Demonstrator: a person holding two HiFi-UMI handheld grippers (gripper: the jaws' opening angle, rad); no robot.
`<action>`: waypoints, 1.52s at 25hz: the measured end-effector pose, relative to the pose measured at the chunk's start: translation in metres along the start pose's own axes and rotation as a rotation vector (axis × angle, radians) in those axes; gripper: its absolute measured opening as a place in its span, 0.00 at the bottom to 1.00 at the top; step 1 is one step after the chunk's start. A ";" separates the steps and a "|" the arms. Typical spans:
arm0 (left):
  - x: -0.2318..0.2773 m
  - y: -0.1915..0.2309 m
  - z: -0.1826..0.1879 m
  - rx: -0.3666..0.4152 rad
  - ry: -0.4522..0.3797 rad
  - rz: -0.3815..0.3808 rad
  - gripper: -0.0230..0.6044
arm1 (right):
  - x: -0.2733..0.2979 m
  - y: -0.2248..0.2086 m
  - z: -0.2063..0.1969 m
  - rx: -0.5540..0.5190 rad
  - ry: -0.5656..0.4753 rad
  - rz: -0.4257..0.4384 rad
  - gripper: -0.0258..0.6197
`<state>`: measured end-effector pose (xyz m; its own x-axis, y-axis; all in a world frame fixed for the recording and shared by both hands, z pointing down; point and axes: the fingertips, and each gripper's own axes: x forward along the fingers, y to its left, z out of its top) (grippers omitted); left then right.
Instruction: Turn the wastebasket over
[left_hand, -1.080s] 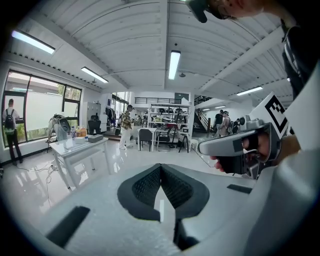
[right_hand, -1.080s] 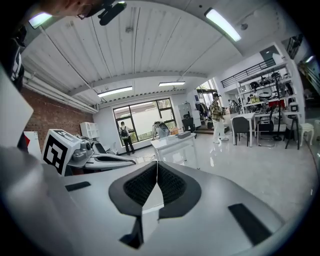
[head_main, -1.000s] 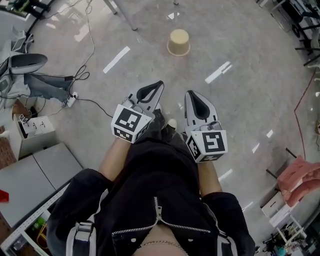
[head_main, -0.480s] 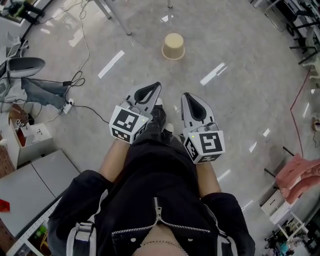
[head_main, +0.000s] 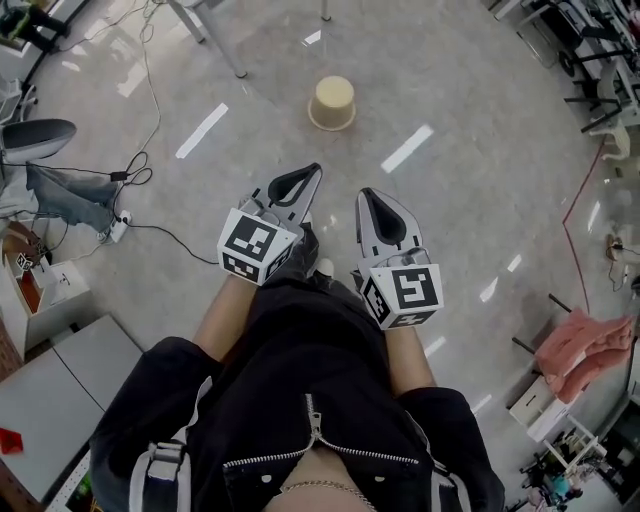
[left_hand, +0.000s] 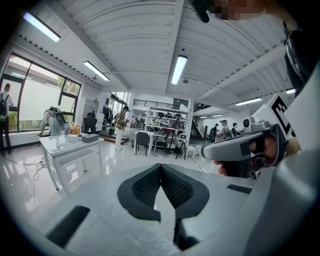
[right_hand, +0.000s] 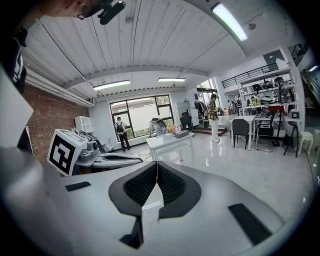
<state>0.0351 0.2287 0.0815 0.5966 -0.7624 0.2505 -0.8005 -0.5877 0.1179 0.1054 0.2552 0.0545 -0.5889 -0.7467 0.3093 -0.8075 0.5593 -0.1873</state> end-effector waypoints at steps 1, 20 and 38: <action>0.006 0.007 0.004 -0.002 -0.006 -0.007 0.04 | 0.008 -0.002 0.005 -0.009 0.002 -0.005 0.06; 0.053 0.124 0.023 -0.001 0.000 -0.073 0.04 | 0.126 -0.005 0.057 -0.063 0.023 -0.083 0.06; 0.055 0.174 0.030 -0.018 -0.012 0.024 0.04 | 0.169 -0.003 0.070 -0.086 0.033 -0.015 0.06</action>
<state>-0.0694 0.0769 0.0866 0.5779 -0.7795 0.2417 -0.8154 -0.5643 0.1293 0.0059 0.1017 0.0422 -0.5741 -0.7439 0.3421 -0.8096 0.5781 -0.1016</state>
